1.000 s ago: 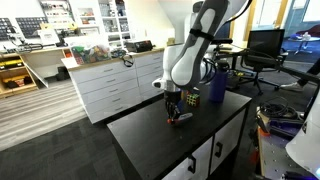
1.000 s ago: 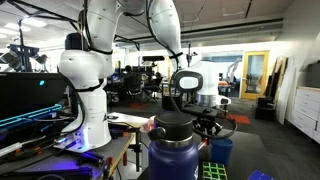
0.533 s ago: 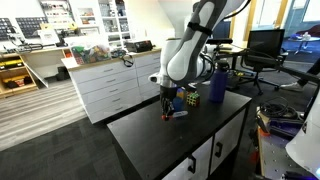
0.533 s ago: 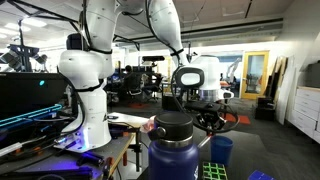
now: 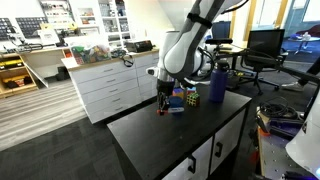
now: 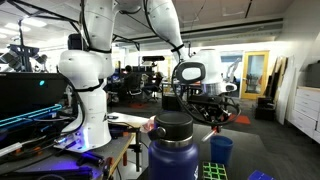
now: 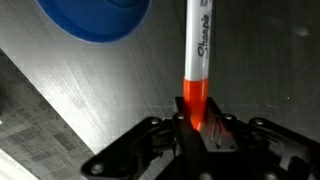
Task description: Put the pen in the cup
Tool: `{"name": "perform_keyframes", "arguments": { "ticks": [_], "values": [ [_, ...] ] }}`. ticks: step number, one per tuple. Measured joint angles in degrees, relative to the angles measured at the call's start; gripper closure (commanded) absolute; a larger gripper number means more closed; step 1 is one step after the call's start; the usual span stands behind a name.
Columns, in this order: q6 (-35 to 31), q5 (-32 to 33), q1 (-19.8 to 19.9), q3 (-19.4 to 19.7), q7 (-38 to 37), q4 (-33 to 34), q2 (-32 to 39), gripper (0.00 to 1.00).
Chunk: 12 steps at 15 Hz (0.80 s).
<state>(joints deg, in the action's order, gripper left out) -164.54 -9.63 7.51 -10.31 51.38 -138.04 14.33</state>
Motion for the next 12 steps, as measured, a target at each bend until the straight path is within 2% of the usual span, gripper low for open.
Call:
{"name": "perform_keyframes", "arguments": {
  "ticks": [12],
  "values": [
    [-0.7,-1.9,-0.1,0.0,-5.9,3.6,-3.7,0.94]
  ]
}}
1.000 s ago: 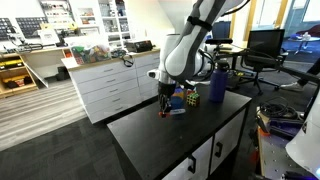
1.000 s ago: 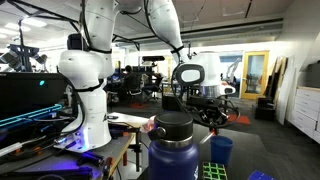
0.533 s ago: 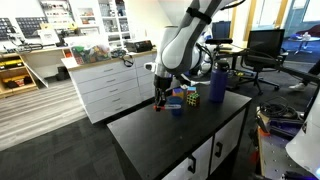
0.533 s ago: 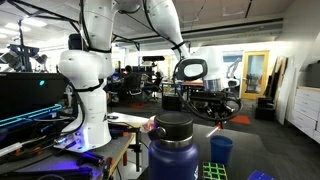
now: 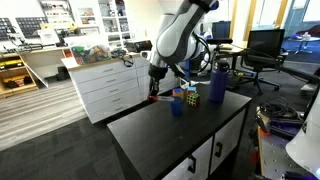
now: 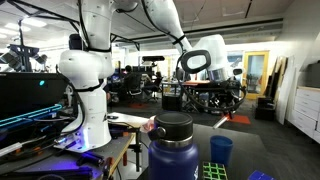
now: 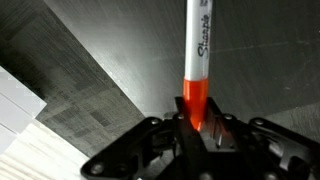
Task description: Put the pen in the cup
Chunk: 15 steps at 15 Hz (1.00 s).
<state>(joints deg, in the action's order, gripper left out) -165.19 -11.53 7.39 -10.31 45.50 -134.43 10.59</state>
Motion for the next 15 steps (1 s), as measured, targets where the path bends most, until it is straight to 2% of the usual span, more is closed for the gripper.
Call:
{"name": "perform_keyframes", "arguments": {
  "ticks": [8,15],
  "values": [
    [-1.4,-14.0,0.4,-0.1,2.4,0.2,-4.2,0.94],
    [-2.2,-30.8,0.4,-0.2,15.8,0.1,-6.6,0.94]
  ]
}}
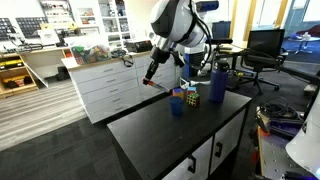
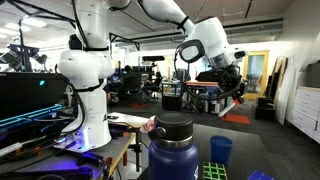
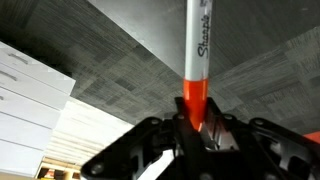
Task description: Put the pen in the cup
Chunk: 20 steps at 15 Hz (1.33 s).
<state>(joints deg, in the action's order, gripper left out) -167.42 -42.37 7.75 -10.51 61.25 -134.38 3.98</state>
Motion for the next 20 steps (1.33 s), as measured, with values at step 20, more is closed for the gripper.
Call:
{"name": "perform_keyframes", "arguments": {
  "ticks": [20],
  "values": [
    [1.3,-38.5,0.3,4.9,37.1,-0.8,-4.0,0.94]
  ]
}}
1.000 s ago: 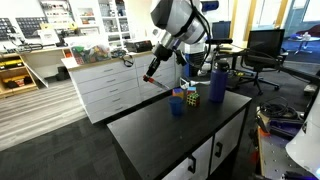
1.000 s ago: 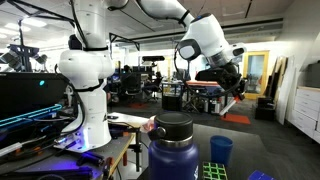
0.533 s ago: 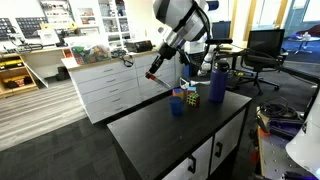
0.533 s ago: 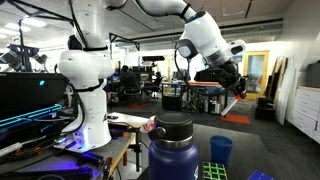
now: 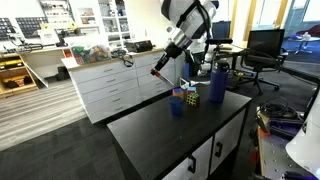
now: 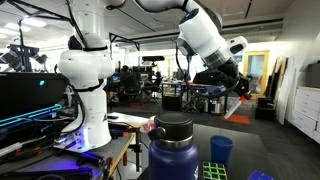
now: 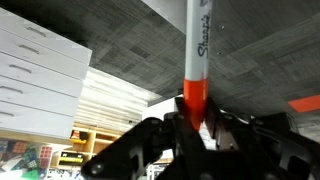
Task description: Put the pen in the cup
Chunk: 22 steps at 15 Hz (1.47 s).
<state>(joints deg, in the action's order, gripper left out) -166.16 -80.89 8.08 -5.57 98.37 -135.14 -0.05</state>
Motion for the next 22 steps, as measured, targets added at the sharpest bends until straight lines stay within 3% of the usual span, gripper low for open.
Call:
{"name": "perform_keyframes", "arguments": {
  "ticks": [10,22],
  "values": [
    [4.6,-15.3,0.2,3.4,12.5,-0.7,0.0,0.94],
    [8.5,-36.3,0.1,3.3,31.7,-5.4,-2.9,0.94]
  ]
}}
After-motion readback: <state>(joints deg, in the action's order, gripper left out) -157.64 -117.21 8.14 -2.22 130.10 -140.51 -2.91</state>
